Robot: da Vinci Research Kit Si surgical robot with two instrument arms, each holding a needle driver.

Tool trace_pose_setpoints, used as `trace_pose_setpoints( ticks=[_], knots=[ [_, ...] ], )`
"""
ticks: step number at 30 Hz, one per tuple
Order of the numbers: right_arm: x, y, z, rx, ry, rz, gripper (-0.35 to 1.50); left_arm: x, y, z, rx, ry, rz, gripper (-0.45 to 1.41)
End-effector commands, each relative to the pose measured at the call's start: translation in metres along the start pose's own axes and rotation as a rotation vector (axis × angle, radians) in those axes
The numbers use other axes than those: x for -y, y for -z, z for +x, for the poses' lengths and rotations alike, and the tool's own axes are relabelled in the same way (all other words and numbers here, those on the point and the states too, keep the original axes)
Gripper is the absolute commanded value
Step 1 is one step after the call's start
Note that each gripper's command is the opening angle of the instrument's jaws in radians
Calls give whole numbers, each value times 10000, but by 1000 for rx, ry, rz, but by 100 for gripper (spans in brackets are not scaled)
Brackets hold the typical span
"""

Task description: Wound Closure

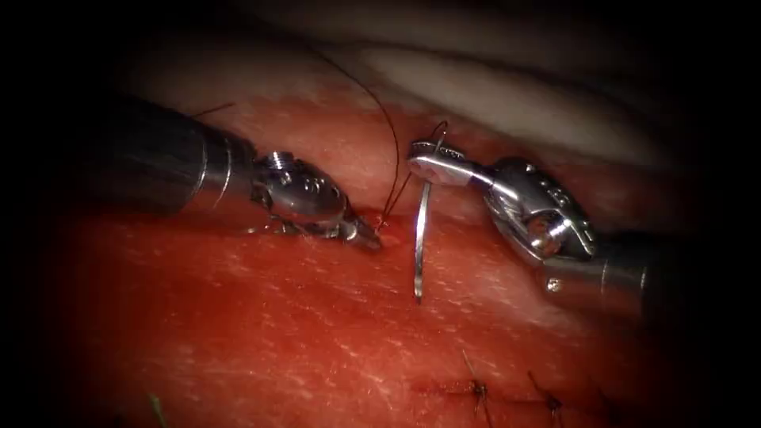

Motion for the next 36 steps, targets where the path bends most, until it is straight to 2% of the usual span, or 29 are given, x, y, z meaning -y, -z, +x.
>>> trace_pose_setpoints(
  ticks=[1, 9, 15, 17, 20, 26, 36],
  knots=[
    [-2, -10, -3, -1, 21, 5, -35, 3, -10, 0, 8, 0, 2, -35],
    [-7, -21, -3, 3, 116, 31, -35, 11, -20, 12, 89, 12, 3, -35],
    [-16, -32, -2, -2, 233, 43, -35, -3, -33, 4, 214, 11, -67, -35],
    [-18, -35, -2, -2, 281, 41, -35, -11, -38, -3, 281, 0, -94, -35],
    [-21, -37, -2, -4, 336, 26, -35, -16, -41, -7, 314, -12, -120, -35],
    [-29, -50, -16, 6, 458, -11, -35, -30, -34, -2, 322, -29, -143, -35],
    [-37, -45, -43, 18, 536, -19, -35, -37, -17, 11, 275, -51, -174, -33]
  ],
)
